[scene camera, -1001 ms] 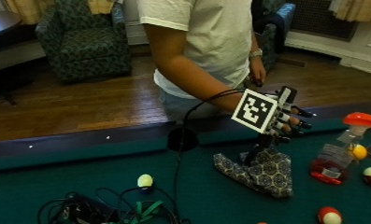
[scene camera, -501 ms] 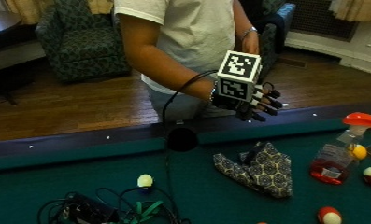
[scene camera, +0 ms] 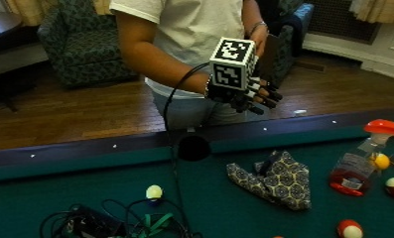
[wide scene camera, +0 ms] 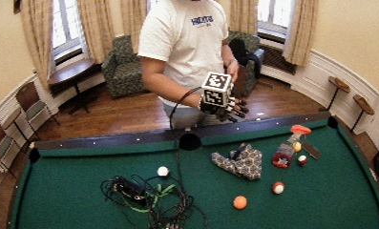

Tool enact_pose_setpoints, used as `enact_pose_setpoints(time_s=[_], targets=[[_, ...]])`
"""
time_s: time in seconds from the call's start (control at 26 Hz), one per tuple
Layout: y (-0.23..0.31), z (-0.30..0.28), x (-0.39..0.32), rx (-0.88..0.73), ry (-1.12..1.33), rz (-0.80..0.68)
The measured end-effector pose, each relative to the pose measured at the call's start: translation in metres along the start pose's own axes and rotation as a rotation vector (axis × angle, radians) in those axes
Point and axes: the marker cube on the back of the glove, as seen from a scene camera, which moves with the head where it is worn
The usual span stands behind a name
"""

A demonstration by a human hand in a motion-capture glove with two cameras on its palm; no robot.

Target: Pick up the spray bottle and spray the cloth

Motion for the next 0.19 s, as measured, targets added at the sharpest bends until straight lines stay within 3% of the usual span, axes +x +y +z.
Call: enact_pose_setpoints(time_s=[0.19], targets=[[0.0092, -0.0013, 0.0014, 0.004, -0.013, 0.024]])
